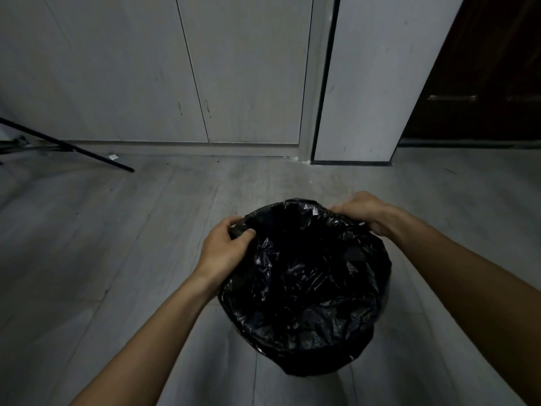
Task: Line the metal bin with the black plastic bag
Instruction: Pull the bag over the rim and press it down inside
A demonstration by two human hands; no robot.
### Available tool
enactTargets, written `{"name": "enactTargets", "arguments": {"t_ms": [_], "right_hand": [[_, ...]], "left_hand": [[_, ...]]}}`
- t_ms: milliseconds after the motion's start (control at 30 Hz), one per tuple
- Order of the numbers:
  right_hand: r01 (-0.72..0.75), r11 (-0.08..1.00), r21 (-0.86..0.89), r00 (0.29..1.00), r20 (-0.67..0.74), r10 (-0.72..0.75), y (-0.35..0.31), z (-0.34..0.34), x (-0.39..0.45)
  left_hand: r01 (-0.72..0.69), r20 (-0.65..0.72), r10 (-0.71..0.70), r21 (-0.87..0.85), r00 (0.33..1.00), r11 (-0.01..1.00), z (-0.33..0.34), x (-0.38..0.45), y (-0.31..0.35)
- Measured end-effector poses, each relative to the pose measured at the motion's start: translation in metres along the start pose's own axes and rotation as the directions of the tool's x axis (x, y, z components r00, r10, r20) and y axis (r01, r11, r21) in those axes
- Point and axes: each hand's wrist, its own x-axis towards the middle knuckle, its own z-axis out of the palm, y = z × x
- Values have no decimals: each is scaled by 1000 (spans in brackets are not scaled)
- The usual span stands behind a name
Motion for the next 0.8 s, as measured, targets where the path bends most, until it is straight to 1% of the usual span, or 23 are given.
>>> {"name": "enactTargets", "arguments": {"t_ms": [67,100,167,233,267,300,333,367,400,433,467,500,533,567,600,667,733,800], "right_hand": [[-96,995,24,986,140,92,5,-2,7],[-122,993,5,978,174,119,9,-1,10],[-107,987,-121,975,181,128,19,2,11],[-94,953,-288,981,138,139,30,5,8],[-97,943,-317,983,117,141,36,7,6],[-105,953,-285,985,103,140,43,8,5],[-125,979,-163,988,70,138,49,8,3],[-128,992,-20,992,2,129,54,5,0],[-92,989,112,991,-88,103,58,0,-4],[-44,977,209,980,-181,83,60,-8,-11],[3,962,273,969,-240,65,62,-17,-19],[36,948,317,966,-254,49,65,-26,-28],[45,937,346,975,-221,35,67,-33,-38],[30,928,371,989,-147,27,70,-36,-48],[-2,921,389,999,-42,20,74,-36,-57],[-87,909,409,989,142,31,78,-26,-70],[-138,894,427,976,212,49,78,-14,-72],[-178,825,536,965,261,38,75,-5,-65]], "left_hand": [[73,56,-66,-145,996,987,-1,-1,-1],[106,75,-92,-206,993,973,-2,-2,-1],[164,97,-141,-299,985,940,-5,-3,-2],[204,125,-170,-348,978,915,-6,-8,-2],[211,138,-172,-358,975,910,-6,-10,-2],[206,143,-164,-366,976,908,-6,-13,-3],[186,130,-148,-372,980,909,-6,-15,-4],[154,97,-126,-374,987,915,-8,-17,-5],[113,47,-103,-373,994,921,-11,-18,-7],[69,-10,-78,-366,997,928,-15,-20,-10],[31,-54,-54,-353,997,935,-20,-22,-15],[11,-67,-36,-335,997,942,-23,-25,-19],[21,-47,-38,-313,998,949,-25,-30,-23],[62,-5,-66,-290,998,955,-24,-34,-27],[117,46,-109,-274,993,955,-22,-36,-29],[206,128,-176,-286,976,936,-18,-36,-30],[228,154,-187,-315,970,921,-15,-33,-29],[227,181,-175,-330,968,916,-14,-31,-30]]}}
